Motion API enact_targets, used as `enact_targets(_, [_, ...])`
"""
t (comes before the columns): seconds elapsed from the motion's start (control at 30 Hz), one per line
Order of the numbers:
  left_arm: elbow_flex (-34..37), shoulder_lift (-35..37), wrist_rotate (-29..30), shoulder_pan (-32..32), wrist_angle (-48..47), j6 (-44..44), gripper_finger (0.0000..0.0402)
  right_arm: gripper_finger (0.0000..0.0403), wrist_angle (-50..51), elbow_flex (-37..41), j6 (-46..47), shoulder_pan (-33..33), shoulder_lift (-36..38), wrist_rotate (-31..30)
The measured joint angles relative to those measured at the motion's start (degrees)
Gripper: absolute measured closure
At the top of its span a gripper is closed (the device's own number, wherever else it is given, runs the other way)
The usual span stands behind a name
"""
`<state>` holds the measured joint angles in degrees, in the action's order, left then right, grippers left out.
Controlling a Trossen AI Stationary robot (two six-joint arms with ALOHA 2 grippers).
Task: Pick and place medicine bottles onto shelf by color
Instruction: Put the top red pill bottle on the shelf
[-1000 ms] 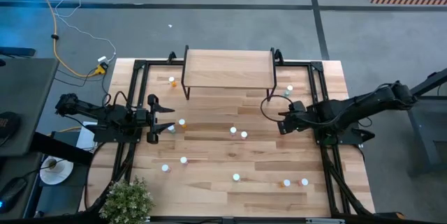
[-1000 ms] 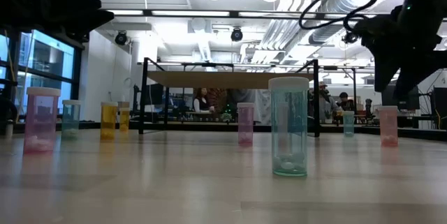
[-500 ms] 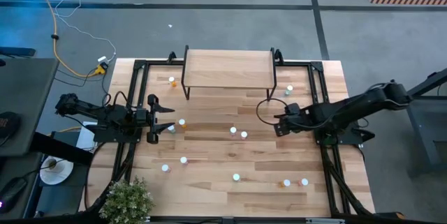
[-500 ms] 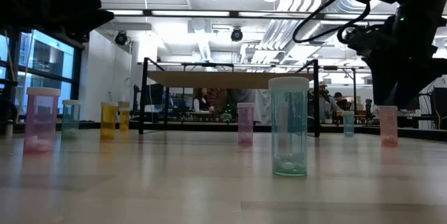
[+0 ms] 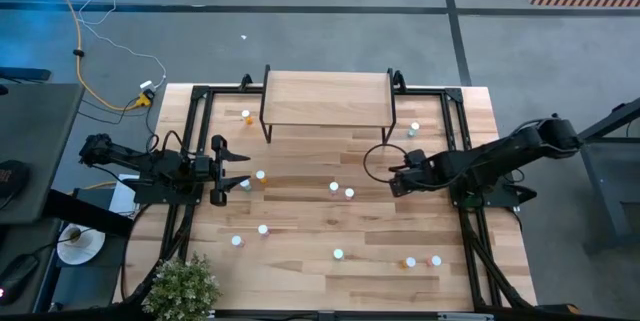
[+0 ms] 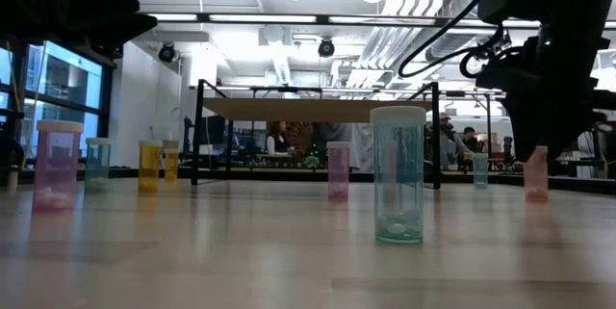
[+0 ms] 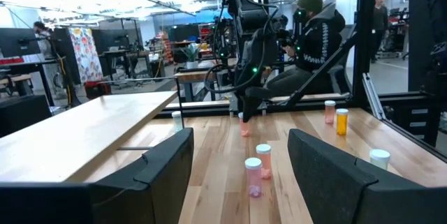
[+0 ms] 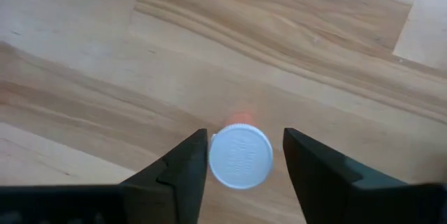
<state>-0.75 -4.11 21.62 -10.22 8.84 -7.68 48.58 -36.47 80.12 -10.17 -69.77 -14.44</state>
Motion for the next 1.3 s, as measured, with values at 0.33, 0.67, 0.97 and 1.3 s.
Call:
enact_targets(0.33, [-0.02,-0.01,-0.02,0.0,0.0,0.0,0.0177,0.0306,-0.43,0.0,-0.17,0.0,-0.38,0.0])
enact_targets(0.67, [0.0,0.02,0.01,0.02,0.0,0.0,0.0177,0.0297,-0.89,-2.77,-2.05,0.0,-0.38,-0.16])
enact_targets(0.97, [0.0,0.01,0.0,0.02,-0.02,0.0,0.0177,0.0299,-0.79,-10.57,-9.39,0.49,-0.38,-2.08])
enact_targets(1.3, [0.0,0.02,-0.01,0.02,-0.01,0.0,0.0177,0.0299,2.4,-23.39,-24.78,6.54,-0.36,-3.44])
